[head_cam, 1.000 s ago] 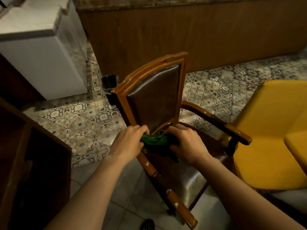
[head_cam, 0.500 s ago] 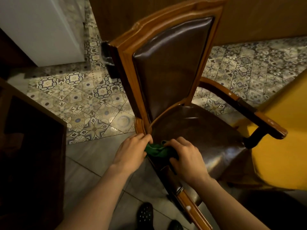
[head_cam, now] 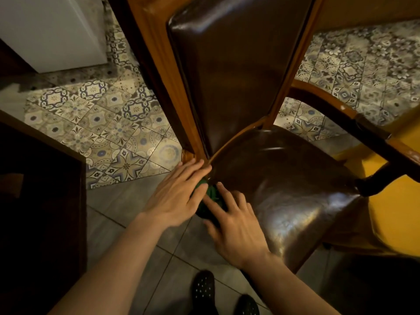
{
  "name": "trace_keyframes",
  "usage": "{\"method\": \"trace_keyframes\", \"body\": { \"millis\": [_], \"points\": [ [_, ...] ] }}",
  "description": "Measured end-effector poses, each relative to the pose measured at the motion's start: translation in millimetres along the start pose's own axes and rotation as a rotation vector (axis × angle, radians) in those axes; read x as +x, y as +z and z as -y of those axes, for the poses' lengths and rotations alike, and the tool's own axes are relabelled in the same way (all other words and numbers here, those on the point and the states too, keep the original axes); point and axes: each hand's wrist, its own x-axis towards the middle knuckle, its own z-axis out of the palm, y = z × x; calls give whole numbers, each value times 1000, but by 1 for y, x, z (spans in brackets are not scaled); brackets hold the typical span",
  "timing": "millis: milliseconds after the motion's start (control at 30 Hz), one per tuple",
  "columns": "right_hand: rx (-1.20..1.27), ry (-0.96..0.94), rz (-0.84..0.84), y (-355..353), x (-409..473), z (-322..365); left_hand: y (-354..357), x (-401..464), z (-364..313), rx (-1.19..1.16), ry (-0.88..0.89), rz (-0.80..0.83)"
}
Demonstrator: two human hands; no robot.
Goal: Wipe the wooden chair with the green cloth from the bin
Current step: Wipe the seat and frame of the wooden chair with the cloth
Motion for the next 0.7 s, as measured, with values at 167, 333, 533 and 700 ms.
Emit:
{"method": "trace_keyframes", "body": {
  "millis": [167,333,533,700],
  "points": [
    [-91,-2,-22,18,13,8,23,13,12,118,-19,22],
    [-84,-65,-50,21,-3,-16,34,10,22,135,23,-1],
    [-128,-73,-24,12,-49,-27,48,9,14,211,-11,-77],
    [-127,6,-21,11,-44,-15,49,11,16,187,3,-97]
  ]
}}
